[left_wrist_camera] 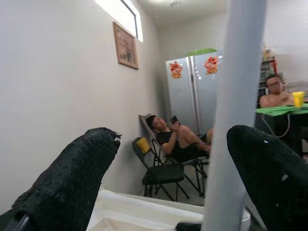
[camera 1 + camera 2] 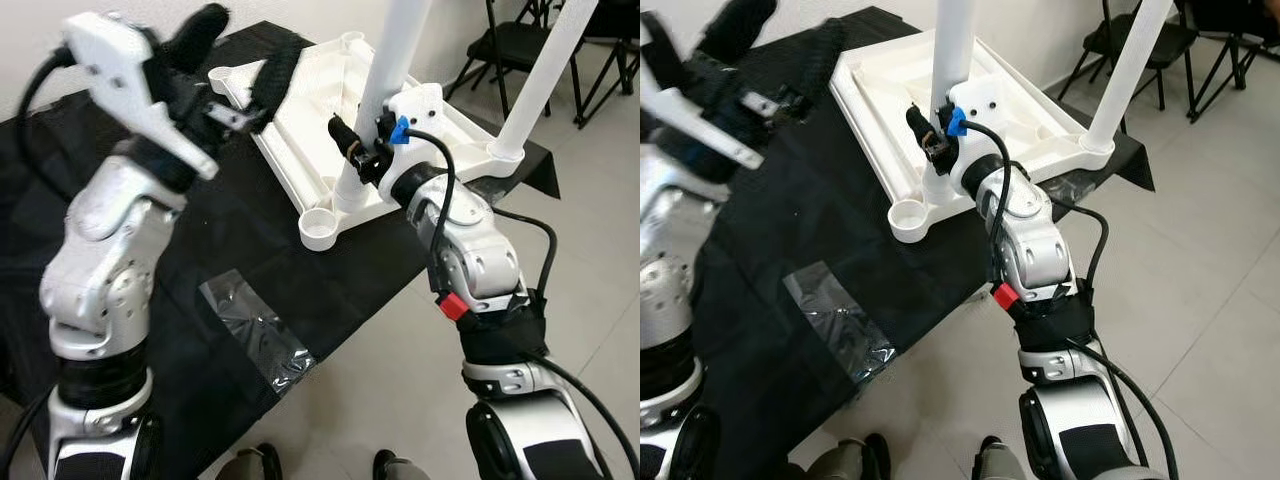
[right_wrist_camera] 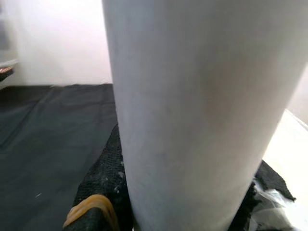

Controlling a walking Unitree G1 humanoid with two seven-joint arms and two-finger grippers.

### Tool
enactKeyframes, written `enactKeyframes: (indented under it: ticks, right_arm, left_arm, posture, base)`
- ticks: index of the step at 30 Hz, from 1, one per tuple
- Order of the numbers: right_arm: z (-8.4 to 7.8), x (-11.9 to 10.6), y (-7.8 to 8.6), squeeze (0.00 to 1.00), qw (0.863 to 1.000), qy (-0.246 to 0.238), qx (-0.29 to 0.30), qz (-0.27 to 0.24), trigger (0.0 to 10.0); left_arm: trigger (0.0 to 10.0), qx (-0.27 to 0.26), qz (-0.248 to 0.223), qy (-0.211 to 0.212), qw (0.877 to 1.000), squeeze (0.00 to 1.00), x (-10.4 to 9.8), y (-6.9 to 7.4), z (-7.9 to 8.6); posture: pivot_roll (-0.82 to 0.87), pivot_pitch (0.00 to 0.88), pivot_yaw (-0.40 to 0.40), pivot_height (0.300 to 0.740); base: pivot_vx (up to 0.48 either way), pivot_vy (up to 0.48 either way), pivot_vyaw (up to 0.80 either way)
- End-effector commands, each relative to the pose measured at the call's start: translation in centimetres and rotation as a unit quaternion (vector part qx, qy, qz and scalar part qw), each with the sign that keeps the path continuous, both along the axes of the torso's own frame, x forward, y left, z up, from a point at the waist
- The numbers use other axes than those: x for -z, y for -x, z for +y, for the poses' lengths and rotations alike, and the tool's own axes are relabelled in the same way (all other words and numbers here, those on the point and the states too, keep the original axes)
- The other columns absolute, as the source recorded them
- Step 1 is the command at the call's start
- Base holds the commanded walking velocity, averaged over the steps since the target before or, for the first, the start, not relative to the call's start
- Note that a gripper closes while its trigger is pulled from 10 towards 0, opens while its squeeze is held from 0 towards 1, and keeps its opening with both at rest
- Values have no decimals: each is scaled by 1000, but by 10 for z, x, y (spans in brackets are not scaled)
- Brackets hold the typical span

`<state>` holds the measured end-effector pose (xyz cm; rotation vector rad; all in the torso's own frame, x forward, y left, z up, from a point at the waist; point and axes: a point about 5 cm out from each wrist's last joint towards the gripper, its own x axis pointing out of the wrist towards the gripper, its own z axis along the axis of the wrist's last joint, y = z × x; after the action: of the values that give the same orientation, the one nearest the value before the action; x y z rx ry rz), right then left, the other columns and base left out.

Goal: Building children table

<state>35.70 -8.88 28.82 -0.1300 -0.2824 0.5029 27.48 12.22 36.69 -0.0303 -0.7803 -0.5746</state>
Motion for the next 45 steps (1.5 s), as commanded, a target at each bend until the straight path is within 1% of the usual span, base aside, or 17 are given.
enactKeyframes:
  ticks: [1, 2, 3, 4, 10, 16, 18, 19, 20, 21, 22, 23, 38, 39, 40, 41, 45]
  right_arm:
    - [10, -2, 0, 0, 1000, 20, -13, -1, 10000]
    - [14, -1, -1, 0, 999, 35, -16, 0, 10000]
    - [14, -1, -1, 0, 999, 35, -16, 0, 10000]
    - [17, 1, -1, 0, 999, 49, -20, 2, 10000]
    - [38, 12, 2, 0, 995, 88, -54, 14, 10000]
    - [50, 16, 7, 0, 990, 114, -77, 8, 10000]
    - [57, 20, 11, 0, 987, 134, -93, 5, 10000]
    - [59, 21, 12, 0, 986, 138, -96, 4, 10000]
    - [59, 21, 12, 0, 986, 138, -96, 4, 10000]
    - [59, 21, 12, 0, 985, 140, -98, 4, 10000]
    - [59, 21, 12, 0, 985, 140, -98, 4, 10000]
    - [60, 22, 12, 0, 985, 142, -99, 3, 10000]
    - [46, 14, 9, 0, 980, 171, -100, -30, 10000]
    - [41, 8, 9, 82, 978, 160, -132, -33, 10000]
    - [41, 8, 9, 82, 978, 160, -132, -33, 10000]
    - [39, 3, 12, 1000, 974, 150, -170, -31, 10000]
    - [36, -3, 16, 1000, 966, 138, -217, -30, 10000]
  left_arm:
    - [10000, 20, -7, -14, 1000, 1000, -2, 0, -13]
    - [10000, 30, -5, -20, 999, 580, -2, -1, -20]
    - [10000, 30, -5, -20, 999, 580, -2, -1, -20]
    - [10000, 37, -3, -24, 999, 0, -2, -3, -24]
    - [10000, 64, -8, -33, 997, 0, -6, -5, -41]
    - [10000, 41, -5, -37, 998, 0, -5, -12, -45]
    - [10000, 16, 4, -35, 999, 0, -5, -19, -44]
    - [9451, 14, 9, -32, 999, 0, -5, -21, -44]
    - [9451, 14, 9, -32, 999, 0, -5, -21, -44]
    - [4471, 13, 11, -31, 999, 0, -5, -22, -43]
    - [4471, 13, 11, -31, 999, 0, -5, -22, -43]
    - [0, 16, 14, -30, 999, 0, -5, -23, -43]
    - [0, 14, 17, -69, 997, 0, -6, -26, -34]
    - [0, 25, 17, -69, 997, 0, -7, -25, -29]
    - [0, 25, 17, -69, 997, 0, -7, -25, -29]
    - [0, 35, 14, -73, 997, 0, -8, -24, -28]
    - [0, 48, 9, -80, 996, 0, -10, -23, -28]
  posture:
    - [-9, 143, 6, 740]
    - [-8, 142, 4, 740]
    - [-8, 142, 4, 740]
    - [-6, 139, 4, 740]
    - [-2, 124, 2, 740]
    - [-3, 117, 3, 740]
    - [-4, 116, 4, 740]
    - [-4, 117, 5, 740]
    - [-4, 117, 5, 740]
    - [-4, 117, 5, 740]
    - [-4, 117, 5, 740]
    - [-4, 117, 7, 740]
    - [3, 118, 16, 740]
    - [4, 117, 15, 740]
    - [4, 117, 15, 740]
    - [6, 117, 14, 740]
    - [6, 117, 14, 740]
  base:
    - [0, 0, 0]
    - [0, 0, 0]
    - [0, 0, 0]
    - [0, 0, 0]
    - [0, 0, 0]
    - [0, 0, 0]
    - [0, 0, 0]
    - [0, 0, 0]
    - [0, 0, 0]
    - [0, 0, 0]
    - [0, 0, 0]
    - [0, 0, 0]
    - [0, 0, 0]
    - [0, 0, 0]
    - [0, 0, 0]
    - [0, 0, 0]
    - [0, 0, 0]
